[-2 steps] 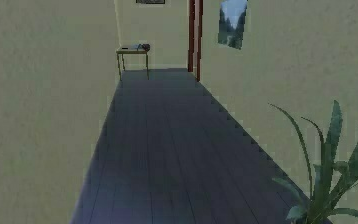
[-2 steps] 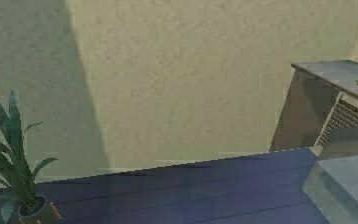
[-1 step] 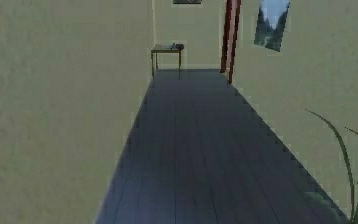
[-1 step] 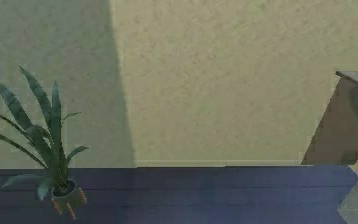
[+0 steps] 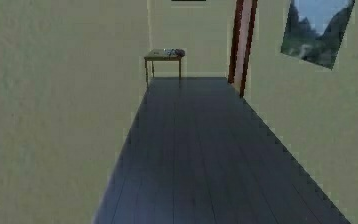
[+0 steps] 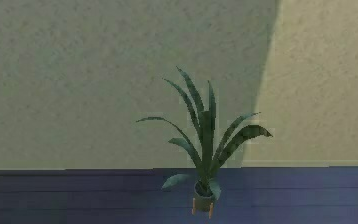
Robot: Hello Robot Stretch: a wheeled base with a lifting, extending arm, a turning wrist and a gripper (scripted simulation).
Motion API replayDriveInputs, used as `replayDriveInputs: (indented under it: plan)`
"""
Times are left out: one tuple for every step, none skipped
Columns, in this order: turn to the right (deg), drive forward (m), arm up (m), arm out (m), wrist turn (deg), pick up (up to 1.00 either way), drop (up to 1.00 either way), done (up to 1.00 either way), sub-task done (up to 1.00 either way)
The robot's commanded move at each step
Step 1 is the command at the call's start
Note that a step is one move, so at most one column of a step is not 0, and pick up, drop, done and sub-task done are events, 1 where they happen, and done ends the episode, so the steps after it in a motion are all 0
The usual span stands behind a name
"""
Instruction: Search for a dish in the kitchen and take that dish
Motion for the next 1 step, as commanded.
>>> replayDriveInputs:
  plan:
    - [0.0, 0.45, 0.0, 0.0, 0.0, 0.0, 0.0, 0.0, 0.0]
